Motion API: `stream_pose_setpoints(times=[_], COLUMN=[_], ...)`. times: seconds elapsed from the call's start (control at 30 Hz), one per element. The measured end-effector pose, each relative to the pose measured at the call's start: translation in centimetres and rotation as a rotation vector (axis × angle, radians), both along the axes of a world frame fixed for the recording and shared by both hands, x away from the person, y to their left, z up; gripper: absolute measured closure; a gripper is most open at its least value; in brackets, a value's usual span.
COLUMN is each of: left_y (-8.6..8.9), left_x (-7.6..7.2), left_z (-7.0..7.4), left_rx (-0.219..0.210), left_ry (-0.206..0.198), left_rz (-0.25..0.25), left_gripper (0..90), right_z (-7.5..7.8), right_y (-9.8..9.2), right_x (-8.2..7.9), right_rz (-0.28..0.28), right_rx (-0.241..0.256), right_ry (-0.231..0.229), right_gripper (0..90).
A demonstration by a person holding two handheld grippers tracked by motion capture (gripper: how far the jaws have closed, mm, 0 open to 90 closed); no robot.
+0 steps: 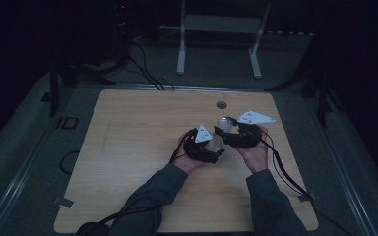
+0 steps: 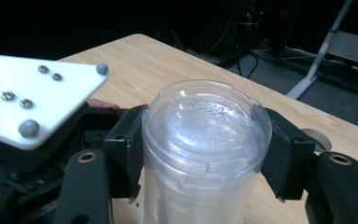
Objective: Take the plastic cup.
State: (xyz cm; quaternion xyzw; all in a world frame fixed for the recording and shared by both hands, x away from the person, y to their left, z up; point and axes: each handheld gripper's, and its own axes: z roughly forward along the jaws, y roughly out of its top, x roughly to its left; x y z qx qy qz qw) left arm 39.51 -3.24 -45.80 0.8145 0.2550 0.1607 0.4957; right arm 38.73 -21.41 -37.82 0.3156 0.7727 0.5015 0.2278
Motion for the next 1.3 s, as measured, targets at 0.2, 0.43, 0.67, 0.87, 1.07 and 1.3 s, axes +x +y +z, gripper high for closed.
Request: stream_pose_setpoints(times=[0.2,0.43,0.67,0.87,1.07,1.3], left_y=[-0.9,-1.2,-1.2,-1.2,-1.2,-1.1], left_x=[0.2,0.3,0.2,0.1,0.1,0.0], left_z=[-0.3,-0.5,-0.5,-0.5,-0.6,-0.6], left_rx=[-0.006,-0.008,-0.006,-0.007,-0.011,-0.009], left_ry=[0.0,-0.002,-0.014,-0.018,-0.016,-0.018], left_rz=[0.007,0.009,0.013,0.012,0.011,0.014], left_gripper=[14.6,19.7,20.4,20.4,20.3,20.3], right_z=[0.0,0.1,0.2,0.7,1.4,2.5], right_y=[0.0,0.0,-0.2,-0.5,-0.4,-0.7], right_x=[0.0,-0.1,-0.1,-0.2,-0.4,-0.6], right_rz=[-0.002,0.0,0.005,0.003,0.007,0.008], right_rx=[0.006,0.008,0.014,0.034,0.037,0.075], right_ry=[0.005,0.006,0.005,0.002,-0.019,-0.037], right_gripper=[39.3,39.3,39.4,39.7,40.0,40.4])
